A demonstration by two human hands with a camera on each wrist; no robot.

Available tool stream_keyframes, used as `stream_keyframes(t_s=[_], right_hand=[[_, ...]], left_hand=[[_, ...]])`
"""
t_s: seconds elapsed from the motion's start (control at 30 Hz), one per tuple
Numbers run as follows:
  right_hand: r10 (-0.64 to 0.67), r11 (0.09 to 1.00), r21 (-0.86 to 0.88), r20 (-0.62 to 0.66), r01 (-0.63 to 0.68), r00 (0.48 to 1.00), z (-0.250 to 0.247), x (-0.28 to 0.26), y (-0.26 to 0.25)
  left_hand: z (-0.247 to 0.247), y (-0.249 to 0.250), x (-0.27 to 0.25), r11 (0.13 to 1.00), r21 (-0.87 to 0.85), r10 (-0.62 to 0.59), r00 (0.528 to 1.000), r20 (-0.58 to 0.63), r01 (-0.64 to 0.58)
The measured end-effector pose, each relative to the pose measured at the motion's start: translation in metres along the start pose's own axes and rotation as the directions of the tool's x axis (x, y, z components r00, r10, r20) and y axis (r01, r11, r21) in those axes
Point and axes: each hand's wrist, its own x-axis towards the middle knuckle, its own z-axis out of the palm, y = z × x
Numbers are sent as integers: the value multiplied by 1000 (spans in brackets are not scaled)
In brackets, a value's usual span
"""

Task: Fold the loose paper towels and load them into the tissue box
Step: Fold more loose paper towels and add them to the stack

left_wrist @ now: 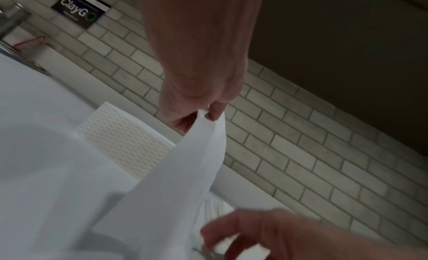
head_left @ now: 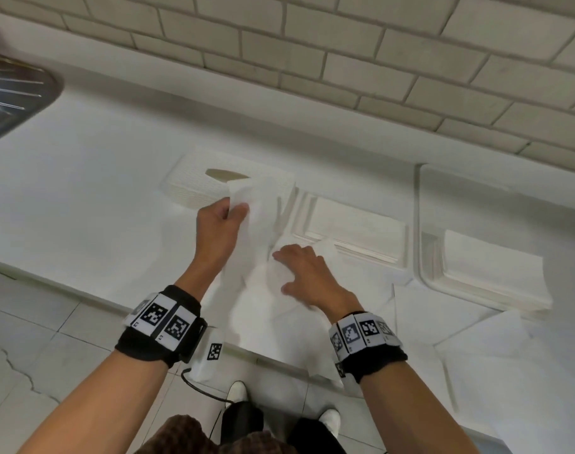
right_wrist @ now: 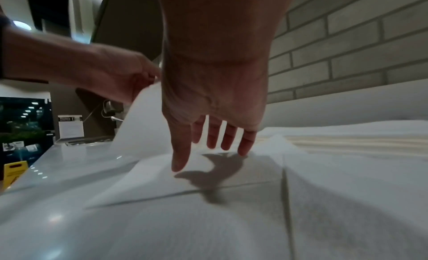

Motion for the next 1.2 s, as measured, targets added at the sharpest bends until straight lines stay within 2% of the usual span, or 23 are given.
stream_keyframes(t_s=[0.07,0.17,0.27,0.37,0.47,0.53,0.6,0.67,0.73,0.8,0.9,0.97,1.03,1.1,1.13,1.2], right_hand=[[29,993,-114,33,-25,999,4,6,-2],[31,962,-271,12,-27,999,3,11,-4],[2,957,-289,-51,-16,999,-2,10,-6],[3,993,-113,-125,-17,992,-21,4,-9],[51,971,239,-216,2,975,-55,-10,-12],[115,880,474,-270,28,956,-78,-21,-12],[155,783,614,-342,96,927,-98,-32,-10],[191,669,721,-401,180,896,-114,-43,-8],[237,535,817,-388,213,891,-120,-49,-2],[286,493,848,-367,193,885,-119,-52,4],[367,494,857,-359,147,858,-107,-52,14],[378,490,861,-347,133,858,-98,-53,21],[387,472,876,-310,102,868,-92,-54,30],[443,459,887,-278,51,852,-85,-58,44],[485,492,870,-284,10,827,-80,-59,54],[558,661,728,-313,-184,768,-66,-62,81]], left_hand=[[-4,5,1,1000,-24,7,1000,-18,-7],[-8,4,1,999,-46,-5,1000,-20,4],[-9,-2,-2,997,-68,-39,999,-31,37],[-8,-3,-4,996,-82,-44,998,-34,41],[-2,4,-5,994,-102,-50,998,-27,47],[3,12,-6,989,-142,-52,999,0,51],[10,16,-3,984,-169,-54,998,33,59],[18,20,-1,978,-185,-76,993,91,91],[29,24,0,971,-197,-106,980,168,138],[43,33,-4,960,-225,-110,960,256,169],[66,51,-22,942,-247,-109,906,410,225],[81,55,-34,957,-191,-102,869,484,219],[92,51,-43,988,-96,-64,896,440,118],[95,43,-44,996,-37,-59,932,358,78],[94,41,-43,996,-25,-70,944,322,82],[87,37,-37,995,-24,-90,960,267,100]])
